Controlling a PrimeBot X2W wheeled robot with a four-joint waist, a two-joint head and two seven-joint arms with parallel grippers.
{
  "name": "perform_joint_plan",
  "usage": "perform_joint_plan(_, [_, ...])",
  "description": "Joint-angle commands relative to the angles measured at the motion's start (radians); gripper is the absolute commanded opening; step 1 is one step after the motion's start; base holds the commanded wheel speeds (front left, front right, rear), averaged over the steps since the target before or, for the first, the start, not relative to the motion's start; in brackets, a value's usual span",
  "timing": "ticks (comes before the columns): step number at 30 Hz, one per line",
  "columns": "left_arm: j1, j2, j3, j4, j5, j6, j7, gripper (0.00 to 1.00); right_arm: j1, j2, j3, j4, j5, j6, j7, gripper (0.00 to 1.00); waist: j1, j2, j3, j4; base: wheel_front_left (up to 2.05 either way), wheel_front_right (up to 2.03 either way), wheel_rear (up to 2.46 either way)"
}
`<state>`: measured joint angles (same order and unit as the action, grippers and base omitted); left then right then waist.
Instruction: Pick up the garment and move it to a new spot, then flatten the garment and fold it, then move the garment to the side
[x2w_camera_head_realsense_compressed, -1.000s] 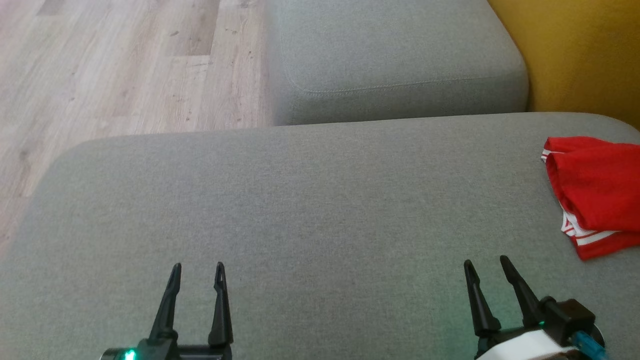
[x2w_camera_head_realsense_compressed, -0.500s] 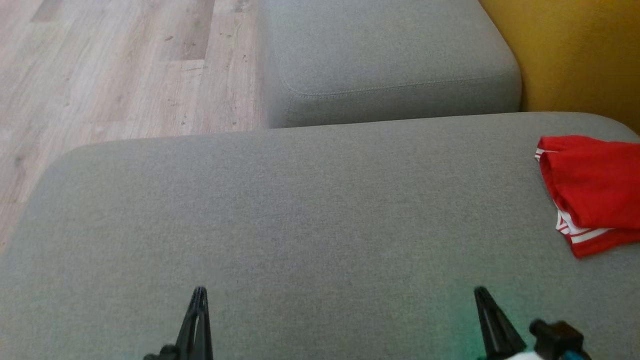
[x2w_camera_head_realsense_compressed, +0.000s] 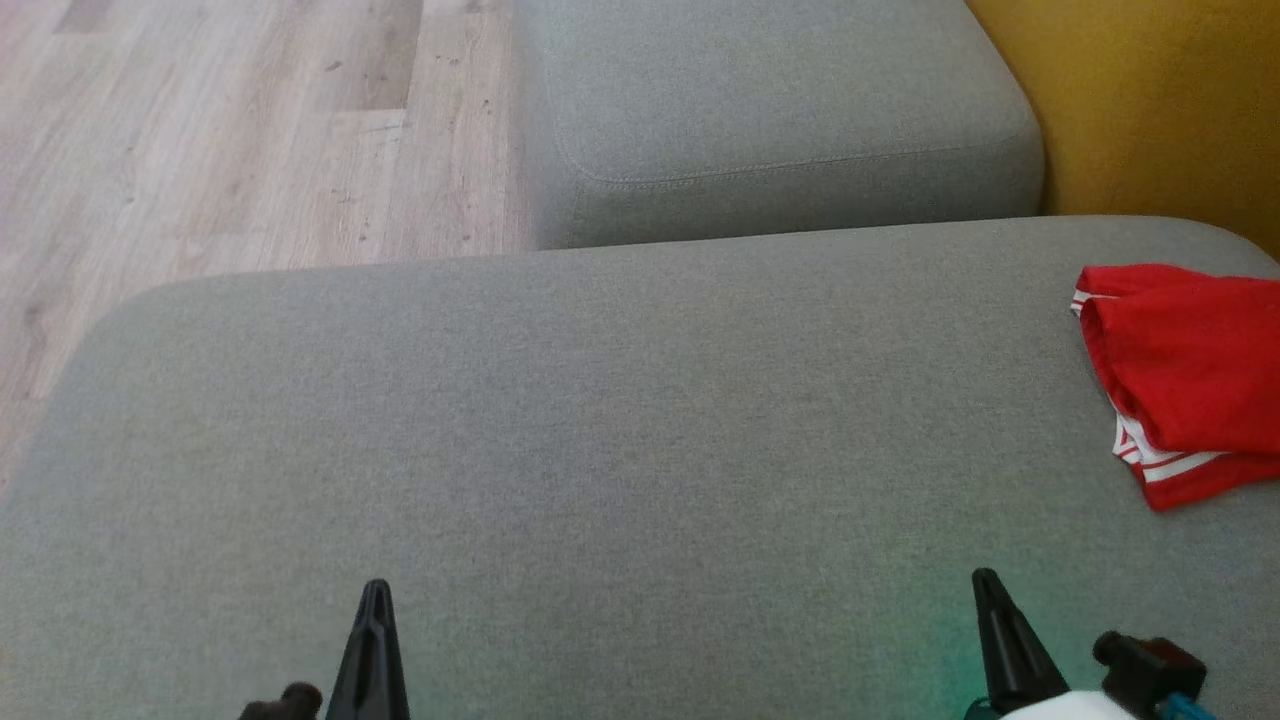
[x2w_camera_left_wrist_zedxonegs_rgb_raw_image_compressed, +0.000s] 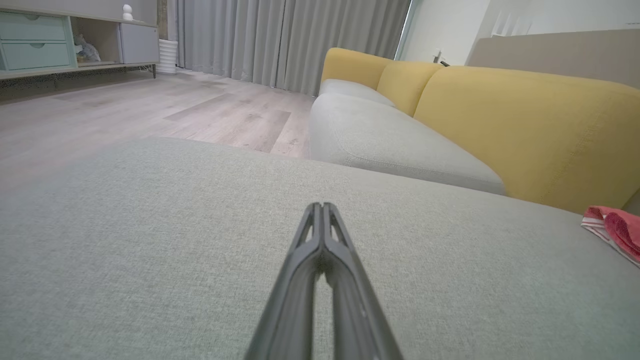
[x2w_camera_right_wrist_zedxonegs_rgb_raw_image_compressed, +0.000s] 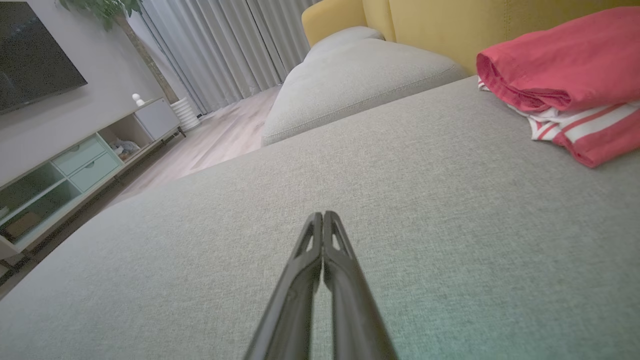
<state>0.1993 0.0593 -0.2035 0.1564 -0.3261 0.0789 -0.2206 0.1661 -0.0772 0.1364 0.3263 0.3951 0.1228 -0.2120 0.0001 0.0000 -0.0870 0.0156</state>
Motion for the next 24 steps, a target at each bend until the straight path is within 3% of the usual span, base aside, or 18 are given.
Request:
perform_joint_plan(1, [-0.055,0.008,0.017,-0.027,-0.033,-0.006,0.003,0.0,-0.057,-0.005,-0.009,-0.035,0.033,0.001,0.006,0.0,0.0,0.0,0.001,0.0,0.0,0.0,0.0])
perform_joint_plan(24, [-0.108,0.018,0.059,-0.001,-0.306,-0.049,0.056,0.0,-0.101,-0.006,-0.047,-0.045,0.285,0.003,0.062,0.0,-0.0001,0.0,0.02,-0.003,0.0,0.0,0.0])
